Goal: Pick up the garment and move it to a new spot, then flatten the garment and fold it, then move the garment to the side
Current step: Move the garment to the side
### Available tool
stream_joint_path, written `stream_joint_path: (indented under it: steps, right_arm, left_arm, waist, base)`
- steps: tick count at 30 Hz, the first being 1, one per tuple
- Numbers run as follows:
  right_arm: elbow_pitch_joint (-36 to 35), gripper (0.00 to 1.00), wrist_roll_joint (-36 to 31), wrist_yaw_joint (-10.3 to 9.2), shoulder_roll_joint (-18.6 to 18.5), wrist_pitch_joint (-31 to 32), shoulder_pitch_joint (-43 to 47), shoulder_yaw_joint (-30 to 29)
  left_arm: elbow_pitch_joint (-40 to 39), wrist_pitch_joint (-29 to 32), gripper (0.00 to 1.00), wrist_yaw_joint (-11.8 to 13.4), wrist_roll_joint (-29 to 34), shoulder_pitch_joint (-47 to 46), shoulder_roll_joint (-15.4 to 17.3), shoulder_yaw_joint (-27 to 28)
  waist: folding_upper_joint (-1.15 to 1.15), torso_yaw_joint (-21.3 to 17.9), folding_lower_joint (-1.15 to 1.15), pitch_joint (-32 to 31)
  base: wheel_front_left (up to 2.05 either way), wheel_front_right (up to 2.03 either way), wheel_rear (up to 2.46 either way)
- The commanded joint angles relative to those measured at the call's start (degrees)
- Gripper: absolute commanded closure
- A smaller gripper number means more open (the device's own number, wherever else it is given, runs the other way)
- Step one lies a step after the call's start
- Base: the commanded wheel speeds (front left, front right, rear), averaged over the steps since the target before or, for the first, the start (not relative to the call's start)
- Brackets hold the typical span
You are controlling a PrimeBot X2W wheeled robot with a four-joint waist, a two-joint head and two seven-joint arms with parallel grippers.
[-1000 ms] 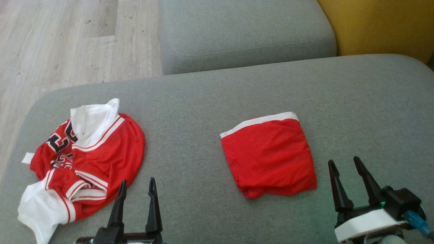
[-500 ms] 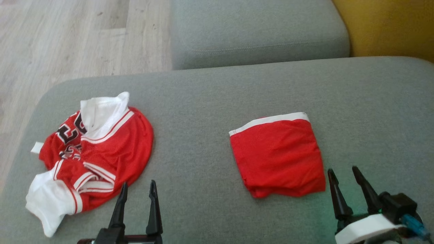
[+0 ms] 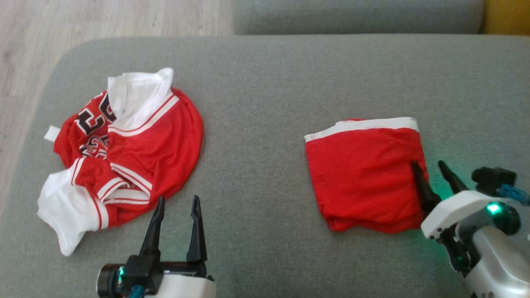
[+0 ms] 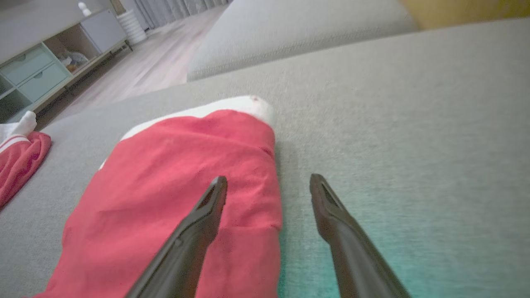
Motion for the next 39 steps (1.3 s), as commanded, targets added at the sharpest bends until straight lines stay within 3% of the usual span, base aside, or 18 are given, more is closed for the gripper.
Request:
stream_joint_path:
  steps: [1, 2, 4, 13, 21, 23, 28, 29, 30, 34, 39]
  right_arm:
    - [-0.3, 0.00, 2.5, 0.39, -1.3, 1.6, -1.3, 2.9]
    - [0.3, 0.26, 4.4, 0.39, -1.6, 2.9, -2.0, 4.2]
    - [0.7, 1.00, 7.0, 0.39, -2.7, 3.5, -3.2, 6.8]
    - [3.7, 1.00, 9.6, 0.39, -9.4, -1.0, -7.8, 10.3]
    - [8.6, 1.00, 8.9, 0.39, -23.0, -0.8, -14.8, 7.4]
    - [10.3, 1.00, 9.1, 0.39, -28.6, -1.7, -16.7, 5.0]
    - [12.4, 1.00, 8.4, 0.39, -35.5, -2.2, -18.8, 1.7]
    - [12.8, 0.91, 8.0, 0.39, -36.2, -2.6, -19.4, 1.1]
    - [13.7, 0.00, 7.1, 0.39, -36.7, -3.1, -20.0, 0.3]
    - [15.8, 0.00, -0.3, 0.39, -35.7, -5.6, -22.9, -1.0]
    - [14.5, 0.00, -5.9, 0.39, -24.5, -6.8, -22.6, -1.0]
  left_arm:
    - [-1.3, -0.4, 0.00, 0.0, -0.2, -2.4, -0.1, 0.9]
    - [-1.2, -0.4, 0.00, 0.1, -0.2, -2.7, -0.1, 0.8]
    - [-1.0, -0.4, 0.00, 0.1, -0.2, -3.3, -0.1, 0.5]
    - [-1.0, -0.4, 0.00, 0.1, 0.2, -4.9, -0.1, 0.4]
    - [-1.9, -0.4, 0.00, -0.7, 1.3, -10.2, -0.1, 0.1]
    - [-1.9, -0.4, 0.00, -1.3, 1.7, -13.2, -0.1, -0.9]
    - [-1.9, -0.4, 0.00, -1.6, 1.7, -17.4, -0.1, -2.0]
    - [-1.7, -0.4, 0.00, -1.6, 1.6, -18.0, -0.1, -2.1]
    - [-1.5, -0.4, 0.00, -1.6, 1.6, -18.5, -0.1, -2.2]
    - [-0.4, -0.4, 0.00, -1.8, 1.1, -19.3, -0.1, -2.1]
    - [0.7, -0.4, 0.00, -1.2, 0.4, -17.3, -0.1, -1.2]
  waist:
    - [0.00, 1.0, -0.02, 1.8]
    - [0.00, 1.0, -0.02, 2.0]
    - [0.00, 1.0, -0.02, 2.5]
    - [0.00, -1.3, -0.02, 4.9]
    - [0.00, -4.1, -0.02, 14.3]
    - [0.00, -4.3, -0.02, 18.2]
    - [0.00, -4.6, -0.02, 22.0]
    - [0.00, -4.6, -0.02, 22.2]
    - [0.00, -4.6, -0.02, 22.2]
    - [0.00, -4.6, -0.02, 19.9]
    - [0.00, -4.1, -0.02, 12.4]
  base:
    - [0.00, 0.00, 0.00]
    - [0.00, 0.00, 0.00]
    - [0.00, 0.00, 0.00]
    - [0.00, 0.00, 0.00]
    - [0.00, 0.00, 0.00]
    - [0.00, 0.00, 0.00]
    - [0.00, 0.00, 0.00]
    - [0.00, 0.00, 0.00]
    - [0.00, 0.00, 0.00]
    - [0.00, 0.00, 0.00]
    - [0.00, 0.00, 0.00]
